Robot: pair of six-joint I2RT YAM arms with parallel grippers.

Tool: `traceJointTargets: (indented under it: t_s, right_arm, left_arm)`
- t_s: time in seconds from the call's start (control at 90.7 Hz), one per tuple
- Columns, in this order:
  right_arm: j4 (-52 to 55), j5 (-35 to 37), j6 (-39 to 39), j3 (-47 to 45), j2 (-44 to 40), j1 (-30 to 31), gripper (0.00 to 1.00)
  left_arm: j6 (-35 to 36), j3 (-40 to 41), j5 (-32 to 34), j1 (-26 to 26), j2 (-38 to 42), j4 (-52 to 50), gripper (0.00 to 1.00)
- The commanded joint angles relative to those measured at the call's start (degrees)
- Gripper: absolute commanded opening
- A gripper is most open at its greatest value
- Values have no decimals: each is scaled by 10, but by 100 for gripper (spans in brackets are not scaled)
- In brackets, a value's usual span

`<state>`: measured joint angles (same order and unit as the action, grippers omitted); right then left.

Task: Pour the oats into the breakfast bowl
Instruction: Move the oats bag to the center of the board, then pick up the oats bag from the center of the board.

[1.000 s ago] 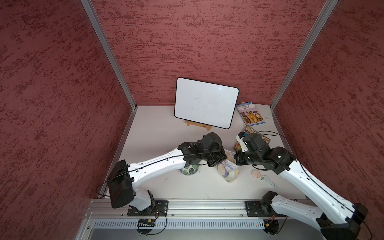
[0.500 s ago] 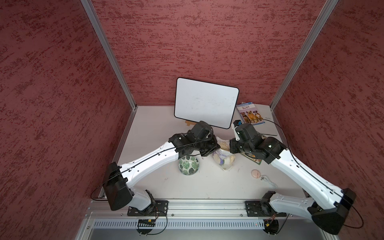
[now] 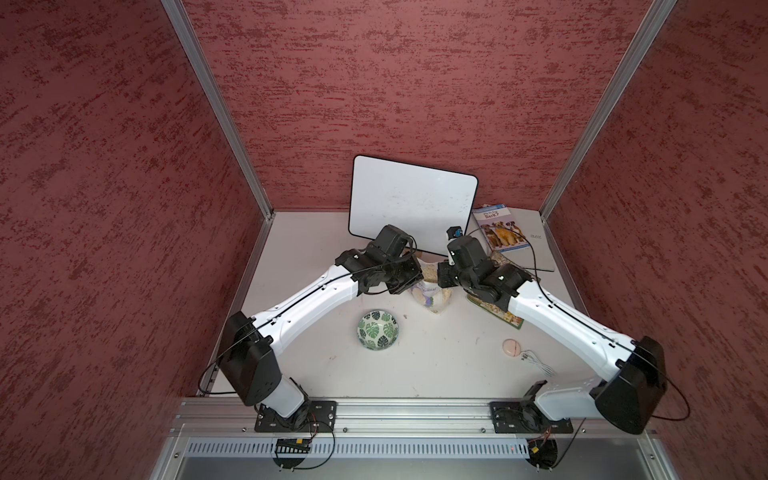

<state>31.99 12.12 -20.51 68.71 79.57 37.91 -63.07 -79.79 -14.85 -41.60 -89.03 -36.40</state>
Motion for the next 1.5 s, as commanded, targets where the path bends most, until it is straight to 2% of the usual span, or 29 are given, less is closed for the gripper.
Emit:
traceJointTargets:
  t_s: [0.0, 0.099, 0.209, 0.298, 0.43, 0.507, 0.529, 0.595, 0.705, 0.86, 0.992, 1.146, 1.488]
  right_arm:
    - [-110, 33, 17, -1, -3, -16, 0]
    - [-150, 4, 39, -12, 1, -20, 1]
    - [-205, -29, 55, -45, -13, -21, 45]
    - [-262, -60, 72, -96, -53, -21, 68]
    - [-381, -57, 90, -241, -163, -21, 85]
    - [-413, -55, 98, -323, -218, -21, 87]
    - [-413, -62, 95, -340, -230, -20, 88]
    - [-428, -72, 55, -394, -250, -19, 97]
    - [-514, -60, 13, -486, -257, 3, 99]
    - [-548, -2, 36, -546, -246, 61, 99]
    - [-603, 37, 58, -579, -208, 87, 99]
    - [-698, 35, 109, -569, -94, 100, 99]
    - [-1035, 58, 196, -537, 206, 101, 99]
  left_arm:
    - [27, -24, -22, 5, -14, 8, 0]
    - [49, -42, -17, 11, -30, -11, 0]
    - [57, -39, -26, 27, -41, -16, 0]
    - [62, -39, -27, 33, -44, -12, 0]
    - [81, -55, -32, 42, -46, -26, 0]
    - [94, -62, -35, 47, -43, -35, 0]
    - [99, -64, -37, 49, -43, -35, 0]
    - [112, -73, -44, 55, -46, -41, 0]
    - [133, -85, -71, 67, -59, -49, 0]
    - [142, -87, -91, 71, -72, -53, 0]
    - [143, -85, -99, 70, -72, -48, 0]
    - [146, -87, -103, 70, -69, -52, 0]
    - [147, -86, -106, 69, -55, -62, 0]
